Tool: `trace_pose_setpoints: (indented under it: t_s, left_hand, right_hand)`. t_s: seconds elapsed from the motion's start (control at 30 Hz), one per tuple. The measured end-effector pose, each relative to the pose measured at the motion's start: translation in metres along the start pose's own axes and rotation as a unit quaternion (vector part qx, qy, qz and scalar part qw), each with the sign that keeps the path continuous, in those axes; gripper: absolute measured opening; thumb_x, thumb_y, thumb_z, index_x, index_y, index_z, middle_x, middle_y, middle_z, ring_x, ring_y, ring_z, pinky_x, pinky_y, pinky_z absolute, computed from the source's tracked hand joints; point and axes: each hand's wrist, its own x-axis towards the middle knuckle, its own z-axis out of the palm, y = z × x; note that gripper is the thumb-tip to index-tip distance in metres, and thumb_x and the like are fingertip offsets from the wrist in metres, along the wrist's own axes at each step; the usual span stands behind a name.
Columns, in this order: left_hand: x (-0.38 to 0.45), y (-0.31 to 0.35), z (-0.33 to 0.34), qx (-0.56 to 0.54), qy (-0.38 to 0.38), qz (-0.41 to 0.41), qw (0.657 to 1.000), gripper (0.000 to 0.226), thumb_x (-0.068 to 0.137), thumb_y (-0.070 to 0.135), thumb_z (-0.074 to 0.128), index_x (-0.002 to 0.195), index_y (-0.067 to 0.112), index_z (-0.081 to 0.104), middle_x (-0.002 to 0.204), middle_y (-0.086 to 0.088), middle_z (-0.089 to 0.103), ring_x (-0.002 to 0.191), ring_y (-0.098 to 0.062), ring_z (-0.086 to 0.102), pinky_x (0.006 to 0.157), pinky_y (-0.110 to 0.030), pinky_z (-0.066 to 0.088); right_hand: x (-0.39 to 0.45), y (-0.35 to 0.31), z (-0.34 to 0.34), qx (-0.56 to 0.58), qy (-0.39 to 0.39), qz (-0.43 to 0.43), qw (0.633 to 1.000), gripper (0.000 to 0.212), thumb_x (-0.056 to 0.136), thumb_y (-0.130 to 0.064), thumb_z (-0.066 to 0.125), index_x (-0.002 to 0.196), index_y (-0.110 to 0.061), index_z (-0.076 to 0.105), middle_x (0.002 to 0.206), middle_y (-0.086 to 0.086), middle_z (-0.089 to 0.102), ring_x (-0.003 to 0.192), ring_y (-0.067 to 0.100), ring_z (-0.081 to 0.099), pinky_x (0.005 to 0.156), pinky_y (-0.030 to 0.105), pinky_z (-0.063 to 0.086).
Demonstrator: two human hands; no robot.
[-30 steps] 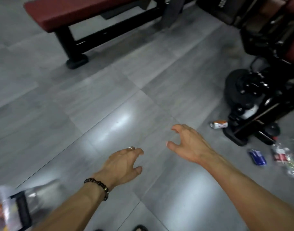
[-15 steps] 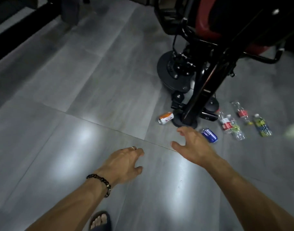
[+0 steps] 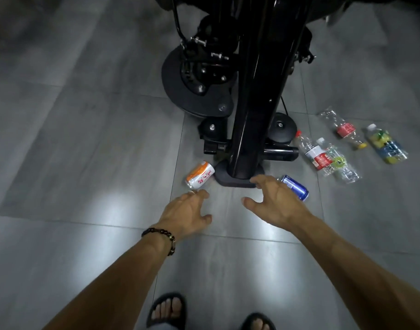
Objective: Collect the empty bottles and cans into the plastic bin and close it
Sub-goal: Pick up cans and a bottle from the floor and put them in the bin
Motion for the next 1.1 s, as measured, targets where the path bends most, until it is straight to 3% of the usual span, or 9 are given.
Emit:
trace_pose_setpoints:
  t_s: [0.27, 0.5, 0.57, 0.67, 0.83, 1.1]
  left_hand:
    - [0.170, -0.080, 0.071, 0.060, 0.140, 0.007, 0.988, 0.072, 0.081, 0.041, 0.065, 0.142, 0.020, 0.032, 0.126, -0.006, 0.048, 0.115, -0.026, 0.049, 0.090, -0.036, 0.047]
    - [0.216, -0.114, 0.100, 0.031, 0.111, 0.007, 0.993, 0.080, 0.077, 0.034, 0.070, 0.142, 0.028, 0.023, 0.124, -0.010, 0.051, 0.106, -0.029, 0.057, 0.086, -0.036, 0.052]
    - [0.200, -0.108, 0.098, 0.036, 0.124, 0.023, 0.991, 0.079, 0.073, 0.036, 0.071, 0.140, 0.030, 0.030, 0.119, -0.006, 0.054, 0.105, -0.027, 0.058, 0.082, -0.034, 0.050]
    - [0.169, -0.076, 0.096, 0.073, 0.081, 0.097, 0.989, 0.083, 0.071, 0.044, 0.072, 0.140, 0.034, 0.029, 0.119, 0.002, 0.053, 0.102, -0.019, 0.057, 0.076, -0.027, 0.046]
    - [0.175, 0.006, 0.128, 0.097, 0.022, 0.190, 0.977, 0.085, 0.067, 0.048, 0.070, 0.140, 0.036, 0.028, 0.124, 0.002, 0.052, 0.109, -0.020, 0.055, 0.085, -0.033, 0.048]
    - [0.218, 0.056, 0.164, 0.099, 0.003, 0.238, 0.966, 0.083, 0.066, 0.049, 0.073, 0.137, 0.035, 0.033, 0.123, 0.005, 0.053, 0.104, -0.015, 0.056, 0.084, -0.032, 0.050]
  right_hand:
    - [0.150, 0.048, 0.094, -0.032, 0.049, -0.055, 0.997, 0.064, 0.085, -0.050, 0.060, 0.140, -0.021, 0.042, 0.131, 0.003, 0.052, 0.123, 0.022, 0.050, 0.099, 0.037, 0.044]
    - [0.179, 0.084, 0.120, -0.062, 0.064, -0.064, 0.994, 0.062, 0.084, -0.051, 0.061, 0.136, -0.021, 0.044, 0.127, 0.004, 0.054, 0.121, 0.023, 0.051, 0.098, 0.039, 0.044]
    - [0.173, 0.095, 0.119, -0.058, 0.062, -0.054, 0.995, 0.064, 0.084, -0.051, 0.061, 0.137, -0.021, 0.043, 0.129, 0.005, 0.054, 0.122, 0.024, 0.051, 0.099, 0.039, 0.044]
    - [0.159, 0.126, 0.116, -0.046, 0.064, -0.016, 0.997, 0.065, 0.084, -0.053, 0.060, 0.136, -0.019, 0.045, 0.129, 0.008, 0.055, 0.118, 0.027, 0.054, 0.097, 0.040, 0.046]
    - [0.144, 0.200, 0.109, 0.019, 0.088, 0.085, 0.992, 0.061, 0.080, -0.047, 0.068, 0.131, -0.018, 0.049, 0.126, 0.009, 0.055, 0.113, 0.028, 0.056, 0.095, 0.041, 0.048]
    - [0.176, 0.276, 0.110, -0.023, 0.095, 0.146, 0.985, 0.100, 0.068, -0.058, 0.075, 0.146, -0.018, 0.026, 0.138, 0.013, 0.044, 0.121, 0.031, 0.048, 0.099, 0.047, 0.046]
